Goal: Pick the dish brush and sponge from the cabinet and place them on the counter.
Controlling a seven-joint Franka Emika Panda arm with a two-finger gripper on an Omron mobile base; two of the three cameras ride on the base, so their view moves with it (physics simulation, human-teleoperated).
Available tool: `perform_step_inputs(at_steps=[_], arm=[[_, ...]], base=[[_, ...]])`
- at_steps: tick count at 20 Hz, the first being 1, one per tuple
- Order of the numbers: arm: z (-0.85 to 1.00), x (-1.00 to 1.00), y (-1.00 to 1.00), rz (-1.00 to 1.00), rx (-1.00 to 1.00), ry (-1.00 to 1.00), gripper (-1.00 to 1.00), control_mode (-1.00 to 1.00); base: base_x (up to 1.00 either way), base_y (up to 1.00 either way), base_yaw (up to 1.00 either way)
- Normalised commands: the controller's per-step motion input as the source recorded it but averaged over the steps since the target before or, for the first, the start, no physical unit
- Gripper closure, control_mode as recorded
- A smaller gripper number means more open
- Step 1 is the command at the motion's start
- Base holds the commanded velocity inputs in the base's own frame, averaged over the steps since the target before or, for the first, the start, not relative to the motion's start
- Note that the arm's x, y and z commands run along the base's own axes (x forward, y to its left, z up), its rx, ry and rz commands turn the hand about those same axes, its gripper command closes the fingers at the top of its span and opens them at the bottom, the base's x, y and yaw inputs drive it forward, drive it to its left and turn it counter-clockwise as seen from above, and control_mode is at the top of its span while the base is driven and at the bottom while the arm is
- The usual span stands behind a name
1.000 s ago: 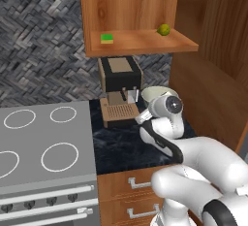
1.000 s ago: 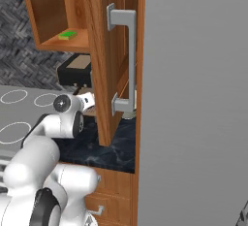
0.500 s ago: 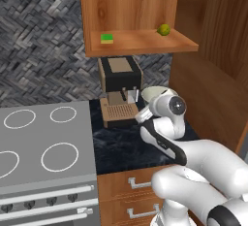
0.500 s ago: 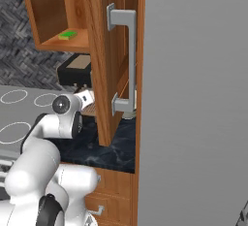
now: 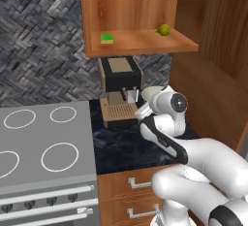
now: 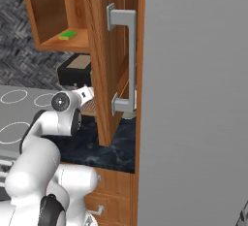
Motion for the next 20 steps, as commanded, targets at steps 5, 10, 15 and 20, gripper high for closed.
perform_step_inputs(at_steps=[5,10,15,20], arm=[[0.14,0.0,0.02,0.02,0.0,0.0,-1.0,-1.0],[0.15,0.0,0.03,0.01,0.0,0.0,-1.0,-1.0],[0.14,0.0,0.04,0.01,0.0,0.0,-1.0,-1.0],[0.12,0.0,0.06,0.02,0.0,0.0,-1.0,-1.0]], base=[[0.0,0.0,0.0],[0.0,0.0,0.0],[0.0,0.0,0.0],[0.0,0.0,0.0]])
